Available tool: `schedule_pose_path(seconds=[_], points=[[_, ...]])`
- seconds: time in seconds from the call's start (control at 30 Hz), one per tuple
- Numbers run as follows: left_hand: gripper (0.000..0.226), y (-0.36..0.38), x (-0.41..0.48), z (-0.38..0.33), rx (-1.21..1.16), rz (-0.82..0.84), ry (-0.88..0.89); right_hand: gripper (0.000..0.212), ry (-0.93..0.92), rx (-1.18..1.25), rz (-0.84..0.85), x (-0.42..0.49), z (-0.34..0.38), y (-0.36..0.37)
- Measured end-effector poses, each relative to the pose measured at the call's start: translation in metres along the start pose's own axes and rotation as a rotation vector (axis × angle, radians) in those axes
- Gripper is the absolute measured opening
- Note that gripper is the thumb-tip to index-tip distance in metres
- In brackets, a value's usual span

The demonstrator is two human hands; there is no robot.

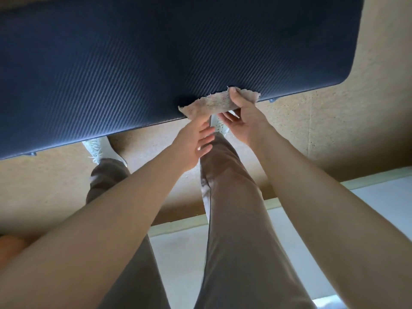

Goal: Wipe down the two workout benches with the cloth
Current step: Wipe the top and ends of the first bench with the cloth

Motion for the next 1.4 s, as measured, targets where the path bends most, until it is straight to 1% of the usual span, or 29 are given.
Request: schedule_pose_path(seconds=[0.03, 0.07, 0.1, 0.17, 0.2, 0.27, 0.37, 0.5, 0.57, 0.63, 0.73, 0.87, 1.0, 1.07, 1.2, 1.3, 1.4], points=[[0.077, 0.01, 0.005, 0.001, -0.107, 0.069, -0.048, 0.022, 0.002, 0.001, 0.006, -0.001, 0.0, 0.001], [0.085, 0.019, 0.011, 0.0, -0.217, 0.115, -0.061, 0.022, 0.006, 0.004, 0.005, -0.001, 0.0, 0.001], [0.085, 0.026, 0.016, -0.003, -0.329, 0.14, -0.044, 0.023, 0.012, 0.012, 0.0, -0.002, 0.002, 0.001], [0.069, 0.032, 0.027, -0.01, -0.519, 0.112, 0.019, 0.026, 0.026, 0.021, -0.012, -0.003, 0.003, 0.003], [0.063, 0.032, 0.031, -0.012, -0.578, 0.076, 0.037, 0.027, 0.03, 0.017, -0.02, -0.004, 0.003, 0.004], [0.058, 0.028, 0.037, -0.012, -0.636, 0.024, 0.062, 0.029, 0.035, 0.001, -0.037, -0.006, 0.0, 0.008], [0.048, 0.019, 0.039, -0.013, -0.666, 0.005, 0.078, 0.032, 0.031, -0.025, -0.044, -0.009, -0.006, 0.016], [0.028, -0.006, 0.031, -0.014, -0.675, 0.091, 0.082, 0.035, 0.007, -0.082, -0.051, -0.013, -0.025, 0.032], [0.014, -0.027, 0.029, -0.011, -0.633, 0.082, 0.084, 0.032, 0.012, -0.115, -0.049, -0.015, -0.04, 0.043], [0.019, -0.05, 0.026, -0.01, -0.609, 0.016, 0.085, 0.026, 0.024, -0.135, -0.029, -0.019, -0.056, 0.057], [0.027, -0.087, 0.019, -0.014, -0.623, -0.132, 0.088, 0.02, 0.051, -0.157, -0.015, -0.024, -0.086, 0.083], [0.037, -0.129, 0.006, -0.015, -0.662, -0.317, 0.135, 0.029, 0.074, -0.213, 0.003, -0.028, -0.123, 0.112], [0.052, -0.17, -0.005, -0.019, -0.669, -0.428, 0.162, 0.035, 0.124, -0.234, 0.061, -0.032, -0.159, 0.136], [0.052, -0.182, -0.01, -0.02, -0.655, -0.46, 0.158, 0.039, 0.138, -0.242, 0.043, -0.029, -0.171, 0.14], [0.038, -0.217, -0.019, -0.023, -0.663, -0.506, 0.166, 0.024, 0.153, -0.262, 0.041, -0.026, -0.209, 0.163], [0.037, -0.241, -0.028, -0.025, -0.682, -0.591, 0.153, 0.03, 0.152, -0.237, 0.032, -0.028, -0.232, 0.182], [0.04, -0.267, -0.035, -0.027, -0.723, -0.608, 0.144, 0.036, 0.158, -0.254, 0.037, -0.031, -0.256, 0.2]])
Point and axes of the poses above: each hand's wrist, its own x-axis towards the middle knuckle, its own y-axis out of the palm, z = x × y, the point moved 4 cm from there along x, towards the middle knuckle, and after that the axes turned 5 degrees about y, right-handed, at the moved point
